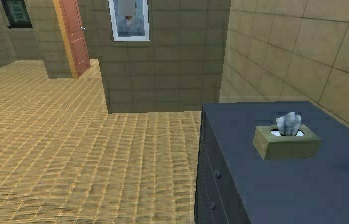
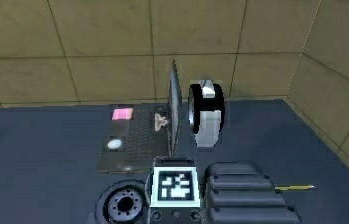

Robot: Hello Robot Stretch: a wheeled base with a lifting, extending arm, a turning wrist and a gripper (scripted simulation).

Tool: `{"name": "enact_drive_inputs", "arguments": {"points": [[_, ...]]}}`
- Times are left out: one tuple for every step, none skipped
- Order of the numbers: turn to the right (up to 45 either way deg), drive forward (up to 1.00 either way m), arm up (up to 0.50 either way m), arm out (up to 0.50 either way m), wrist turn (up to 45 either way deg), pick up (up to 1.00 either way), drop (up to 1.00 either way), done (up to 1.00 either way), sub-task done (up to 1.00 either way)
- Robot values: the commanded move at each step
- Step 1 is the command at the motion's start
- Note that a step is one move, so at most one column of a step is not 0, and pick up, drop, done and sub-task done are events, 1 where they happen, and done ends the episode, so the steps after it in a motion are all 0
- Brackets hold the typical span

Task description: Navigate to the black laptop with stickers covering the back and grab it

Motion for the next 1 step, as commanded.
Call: {"name": "enact_drive_inputs", "arguments": {"points": [[0.0,0.0,0.0,0.08,0.0,0.0,0.0,0.0,0.0]]}}
